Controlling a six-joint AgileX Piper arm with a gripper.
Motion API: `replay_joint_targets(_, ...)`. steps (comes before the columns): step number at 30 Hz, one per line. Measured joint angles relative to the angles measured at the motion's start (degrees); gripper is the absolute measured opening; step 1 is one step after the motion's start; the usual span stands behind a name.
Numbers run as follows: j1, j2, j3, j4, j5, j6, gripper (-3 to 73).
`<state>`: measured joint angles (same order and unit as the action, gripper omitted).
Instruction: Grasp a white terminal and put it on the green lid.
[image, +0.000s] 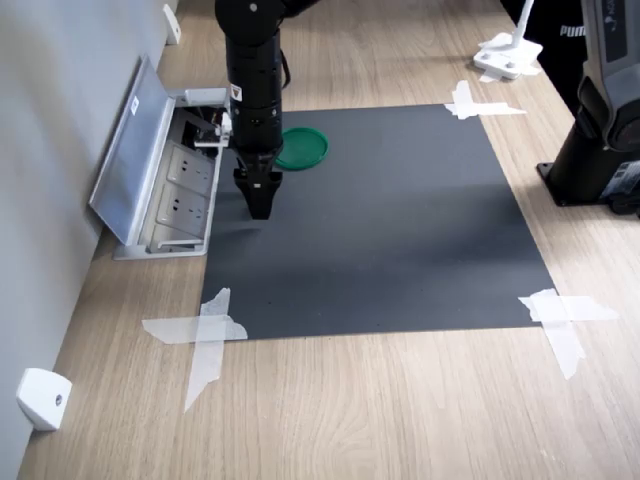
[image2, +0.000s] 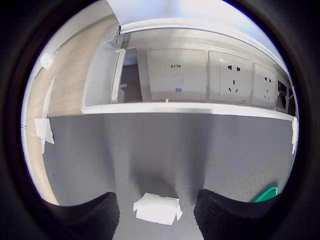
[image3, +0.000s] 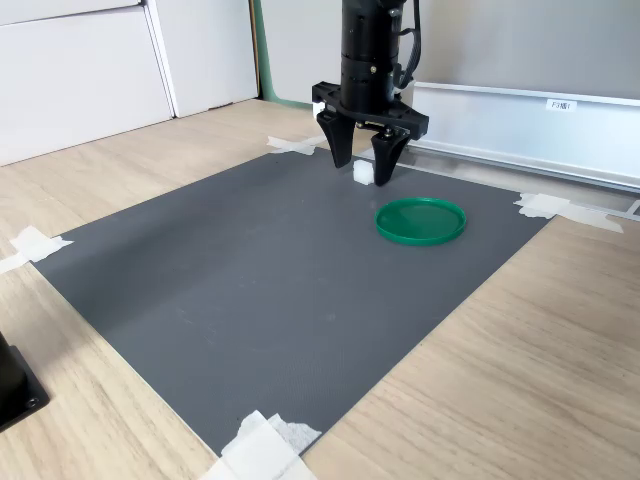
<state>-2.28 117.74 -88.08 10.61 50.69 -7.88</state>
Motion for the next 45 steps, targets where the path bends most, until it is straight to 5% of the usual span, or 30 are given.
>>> replay_joint_targets(12, 0.0, 0.1, 0.0, 0.2, -0.2, 0.0, 31.2)
replay_joint_targets(19, 0.0, 0.1, -0.4, 0.2, 0.4, -4.4, 31.1)
replay_joint_targets(31, -3.3, -8.3, -0.5, -1.5, 10.0, -38.1, 31.1)
replay_joint_targets(45, -16.4, -10.5, 2.4, -8.6, 10.9, -45.2, 31.1)
